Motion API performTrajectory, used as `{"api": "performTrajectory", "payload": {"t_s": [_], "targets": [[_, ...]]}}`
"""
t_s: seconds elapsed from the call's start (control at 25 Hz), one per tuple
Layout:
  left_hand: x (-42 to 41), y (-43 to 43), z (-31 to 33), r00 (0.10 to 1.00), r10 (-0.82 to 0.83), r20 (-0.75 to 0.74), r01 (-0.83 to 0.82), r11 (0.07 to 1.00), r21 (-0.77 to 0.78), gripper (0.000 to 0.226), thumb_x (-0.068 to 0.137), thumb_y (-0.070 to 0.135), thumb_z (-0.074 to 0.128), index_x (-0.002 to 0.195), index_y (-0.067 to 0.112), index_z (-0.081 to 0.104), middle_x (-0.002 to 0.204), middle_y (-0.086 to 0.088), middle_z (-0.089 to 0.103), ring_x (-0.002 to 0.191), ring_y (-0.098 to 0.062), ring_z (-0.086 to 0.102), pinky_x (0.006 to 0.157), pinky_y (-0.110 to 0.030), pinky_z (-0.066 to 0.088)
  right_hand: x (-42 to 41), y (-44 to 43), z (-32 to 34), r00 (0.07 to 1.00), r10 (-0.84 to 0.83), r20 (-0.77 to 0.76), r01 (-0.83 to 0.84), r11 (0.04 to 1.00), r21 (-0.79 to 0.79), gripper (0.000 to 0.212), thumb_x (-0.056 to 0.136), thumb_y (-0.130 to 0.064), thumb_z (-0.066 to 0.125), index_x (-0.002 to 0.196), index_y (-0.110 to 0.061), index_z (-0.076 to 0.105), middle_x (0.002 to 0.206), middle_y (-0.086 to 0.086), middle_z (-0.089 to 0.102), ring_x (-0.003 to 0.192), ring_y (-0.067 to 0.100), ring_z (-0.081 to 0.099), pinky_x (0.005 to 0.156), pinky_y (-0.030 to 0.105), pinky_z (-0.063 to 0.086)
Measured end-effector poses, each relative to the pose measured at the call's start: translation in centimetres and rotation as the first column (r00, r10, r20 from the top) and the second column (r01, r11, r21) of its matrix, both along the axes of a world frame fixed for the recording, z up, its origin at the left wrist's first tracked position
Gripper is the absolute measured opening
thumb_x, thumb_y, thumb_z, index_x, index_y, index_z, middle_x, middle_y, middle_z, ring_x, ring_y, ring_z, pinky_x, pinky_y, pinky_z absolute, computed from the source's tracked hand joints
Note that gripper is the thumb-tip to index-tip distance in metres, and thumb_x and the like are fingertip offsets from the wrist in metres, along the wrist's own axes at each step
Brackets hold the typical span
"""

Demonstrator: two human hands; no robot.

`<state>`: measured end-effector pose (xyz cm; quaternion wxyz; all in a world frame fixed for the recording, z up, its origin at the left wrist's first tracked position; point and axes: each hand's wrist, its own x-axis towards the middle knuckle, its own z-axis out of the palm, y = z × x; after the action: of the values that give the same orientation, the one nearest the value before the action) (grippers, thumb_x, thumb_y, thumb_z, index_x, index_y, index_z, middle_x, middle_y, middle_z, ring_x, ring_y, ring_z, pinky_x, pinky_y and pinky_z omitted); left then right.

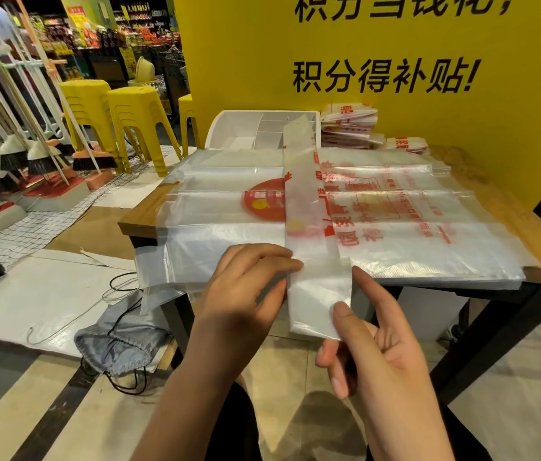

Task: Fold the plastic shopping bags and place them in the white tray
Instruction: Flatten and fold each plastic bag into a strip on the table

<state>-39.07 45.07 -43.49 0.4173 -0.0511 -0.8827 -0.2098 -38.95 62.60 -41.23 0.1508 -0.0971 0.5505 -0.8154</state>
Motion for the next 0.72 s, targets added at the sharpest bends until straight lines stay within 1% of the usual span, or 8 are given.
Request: {"api": "performTrajectory", "payload": {"t_s": [0.08, 0.16, 0.24, 0.32, 0.36, 0.44, 0.52, 0.72], "targets": [[-0.4, -0.3, -0.1, 1.0, 0.003, -0.031, -0.002, 1.0, 0.018, 0.02, 0.088, 0.005, 0.066, 0.104, 0.012, 0.074, 0.113, 0.001, 0.068, 0.109, -0.017, 0.06, 0.099, -0.023, 0.041, -0.3, 0.5, 0.1, 0.996, 0.072, -0.044, -0.071, 0.997, 0.022, 0.064, 0.08, -0.04, 0.067, 0.135, -0.053, 0.038, 0.069, 0.016, 0.065, 0.041, 0.02, 0.046, 0.043, 0.023, 0.043], [-0.5, -0.3, -0.1, 1.0, -0.003, -0.023, 0.004, 1.0, 0.03, 0.02, 0.091, 0.01, 0.061, 0.106, 0.012, 0.073, 0.116, 0.001, 0.067, 0.113, -0.016, 0.058, 0.102, -0.021, 0.038, -1.2, 1.9, 0.1, 0.968, 0.164, -0.189, -0.113, 0.961, 0.253, 0.094, 0.064, -0.058, 0.082, 0.138, -0.065, 0.025, 0.087, 0.002, 0.066, 0.056, 0.017, 0.056, 0.056, 0.024, 0.05], [-0.6, -0.2, -0.2, 0.999, -0.026, -0.021, 0.027, 0.999, 0.04, 0.021, 0.091, 0.01, 0.058, 0.106, 0.012, 0.072, 0.118, 0.001, 0.067, 0.115, -0.014, 0.058, 0.102, -0.02, 0.038, -3.0, 3.2, -0.2, 0.867, 0.213, -0.45, 0.135, 0.77, 0.624, 0.103, 0.064, -0.054, 0.085, 0.144, -0.063, 0.019, 0.106, -0.019, 0.057, 0.075, 0.01, 0.06, 0.067, 0.021, 0.05], [-0.8, 0.0, -0.3, 0.998, -0.051, -0.031, 0.053, 0.998, 0.047, 0.019, 0.09, 0.005, 0.061, 0.105, 0.011, 0.072, 0.117, 0.001, 0.067, 0.114, -0.014, 0.059, 0.102, -0.022, 0.041, -5.0, 3.3, -0.5, 0.668, 0.273, -0.693, 0.47, 0.567, 0.676, 0.086, 0.079, -0.03, 0.079, 0.146, -0.053, 0.03, 0.122, -0.027, 0.044, 0.092, 0.002, 0.057, 0.071, 0.02, 0.05], [-0.8, 0.2, -0.3, 0.998, -0.058, -0.036, 0.06, 0.997, 0.047, 0.02, 0.09, 0.002, 0.063, 0.105, 0.01, 0.072, 0.117, 0.001, 0.068, 0.114, -0.014, 0.06, 0.101, -0.023, 0.043, -5.8, 3.1, -0.6, 0.581, 0.284, -0.763, 0.558, 0.543, 0.628, 0.075, 0.082, -0.019, 0.076, 0.144, -0.044, 0.042, 0.128, -0.023, 0.044, 0.099, 0.001, 0.056, 0.076, 0.023, 0.052], [-0.7, 0.3, -0.3, 0.996, -0.073, -0.049, 0.075, 0.997, 0.032, 0.019, 0.089, 0.0, 0.065, 0.104, 0.009, 0.072, 0.115, 0.0, 0.069, 0.112, -0.014, 0.061, 0.099, -0.024, 0.046, -6.9, 2.2, -0.7, 0.473, 0.267, -0.84, 0.603, 0.597, 0.53, 0.054, 0.079, -0.003, 0.07, 0.128, -0.026, 0.063, 0.127, -0.012, 0.054, 0.112, 0.011, 0.057, 0.082, 0.036, 0.055], [-0.7, 0.2, -0.3, 0.993, -0.111, -0.044, 0.112, 0.994, 0.022, 0.019, 0.089, 0.0, 0.068, 0.106, 0.008, 0.071, 0.113, -0.001, 0.069, 0.11, -0.015, 0.062, 0.097, -0.026, 0.048, -7.4, 1.8, -0.7, 0.426, 0.247, -0.87, 0.6, 0.643, 0.476, 0.044, 0.077, 0.004, 0.066, 0.115, -0.018, 0.071, 0.119, -0.007, 0.061, 0.112, 0.018, 0.058, 0.083, 0.038, 0.054], [-1.0, -0.4, 0.0, 0.989, -0.147, -0.017, 0.147, 0.989, 0.013, 0.016, 0.094, 0.01, 0.061, 0.108, 0.009, 0.07, 0.108, 0.0, 0.069, 0.106, -0.016, 0.063, 0.091, -0.033, 0.051, -8.2, 1.7, -1.0, 0.456, 0.263, -0.85, 0.507, 0.708, 0.491, 0.045, 0.079, 0.004, 0.065, 0.114, -0.024, 0.074, 0.114, -0.01, 0.056, 0.109, 0.014, 0.057, 0.083, 0.028, 0.05]]}}
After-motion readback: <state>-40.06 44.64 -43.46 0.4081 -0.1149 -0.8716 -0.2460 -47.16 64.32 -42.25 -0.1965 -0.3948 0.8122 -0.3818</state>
